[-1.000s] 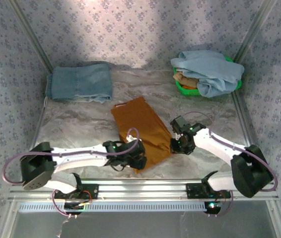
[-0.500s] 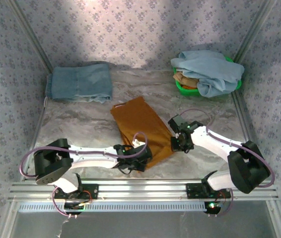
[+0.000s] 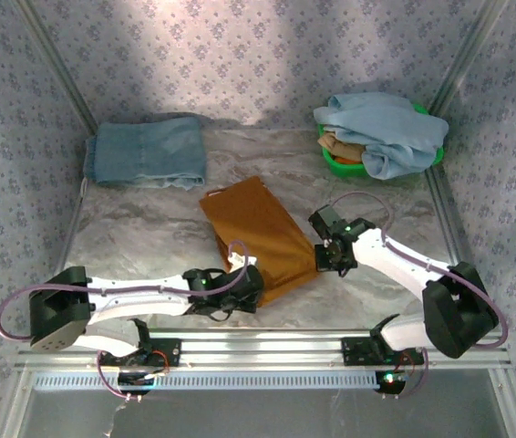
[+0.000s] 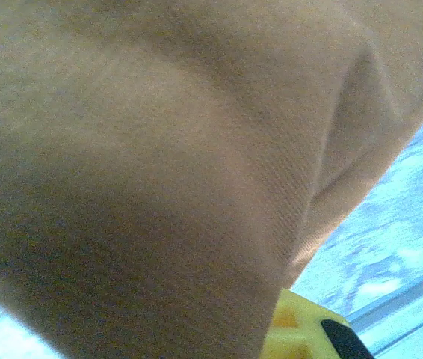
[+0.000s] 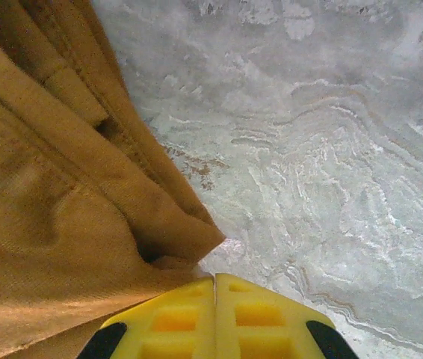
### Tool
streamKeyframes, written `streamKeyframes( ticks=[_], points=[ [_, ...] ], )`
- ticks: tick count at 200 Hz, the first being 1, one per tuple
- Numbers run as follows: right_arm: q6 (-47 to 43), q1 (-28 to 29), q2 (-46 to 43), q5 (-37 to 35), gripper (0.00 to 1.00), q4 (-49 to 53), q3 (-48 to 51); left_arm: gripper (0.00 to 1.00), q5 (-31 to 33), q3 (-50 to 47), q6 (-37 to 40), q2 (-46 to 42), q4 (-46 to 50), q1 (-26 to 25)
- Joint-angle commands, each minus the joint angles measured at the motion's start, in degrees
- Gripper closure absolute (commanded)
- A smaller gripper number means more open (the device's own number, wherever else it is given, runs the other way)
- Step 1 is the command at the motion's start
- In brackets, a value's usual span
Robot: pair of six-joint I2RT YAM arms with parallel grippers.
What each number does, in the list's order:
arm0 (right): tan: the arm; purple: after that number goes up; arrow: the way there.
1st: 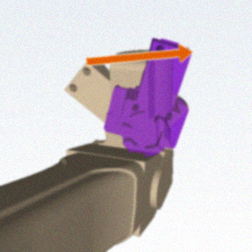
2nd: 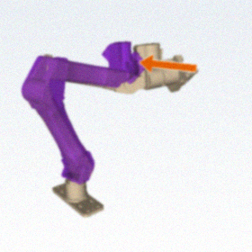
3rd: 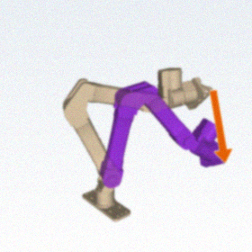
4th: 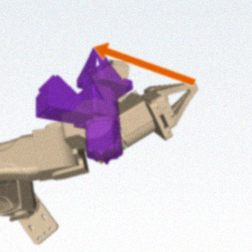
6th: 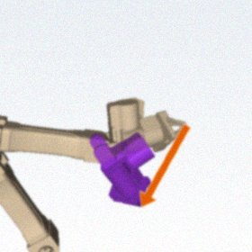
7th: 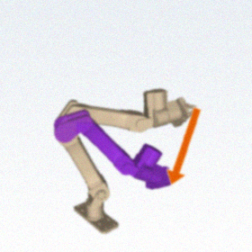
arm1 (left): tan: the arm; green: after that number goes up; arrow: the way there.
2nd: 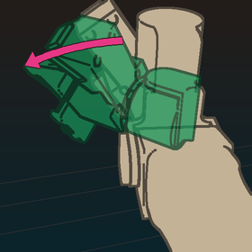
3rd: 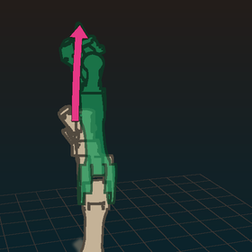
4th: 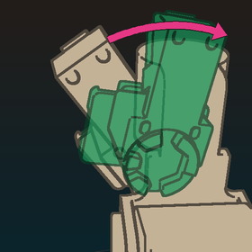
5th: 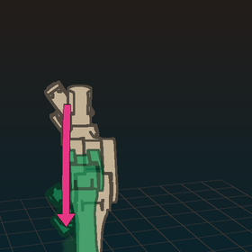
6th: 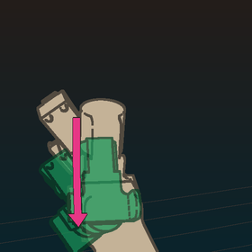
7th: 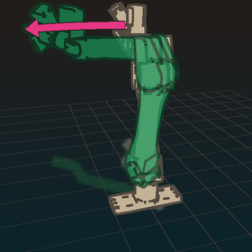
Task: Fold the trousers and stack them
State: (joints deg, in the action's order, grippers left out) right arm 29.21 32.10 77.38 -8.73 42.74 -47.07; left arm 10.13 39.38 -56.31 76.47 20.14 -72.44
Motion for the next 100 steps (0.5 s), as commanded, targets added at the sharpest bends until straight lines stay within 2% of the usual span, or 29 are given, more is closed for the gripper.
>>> streamKeyframes(
  ticks=[1, 21, 37, 60, 71, 93, 100],
  points=[
    [1.64, -0.25, -1.4, -5.21, 0.95, 2.74, -0.44, 1.0, -1.21, -1.85, -1.16, 1.9, 4.73, -0.38],
    [2.03, -0.29, -4.26, -1.26, 0.79, 2.58, 1.78, 1.0, -1.19, -2.31, -1.58, 2.42, 3.6, -0.42],
    [3.68, 0.67, -6.24, 3.48, 0.74, 1.86, 4.6, 1.0, -1.25, -2.29, -1.87, 2.46, 3.05, -0.41],
    [5.39, 5.52, -8.68, 7.05, 0.71, -1.11, 8.8, 1.0, -0.75, -2.33, -2.12, 2.67, 3.65, -0.42],
    [5.77, 7.72, -9.17, 7.42, 0.66, -1.75, 9.66, 1.0, -0.36, -2.53, -2.61, 2.49, 4.16, -0.25],
    [4.9, 9.72, -8.93, 8.92, 0.66, -3.84, 10.26, 1.0, -0.5, -2.9, -3.01, 1.8, 4.16, -0.14],
    [4.77, 10.07, -8.49, 9.96, 0.63, -5.22, 10.48, 1.0, -0.42, -3.05, -3.1, 1.59, 4.07, -0.09]
  ],
)
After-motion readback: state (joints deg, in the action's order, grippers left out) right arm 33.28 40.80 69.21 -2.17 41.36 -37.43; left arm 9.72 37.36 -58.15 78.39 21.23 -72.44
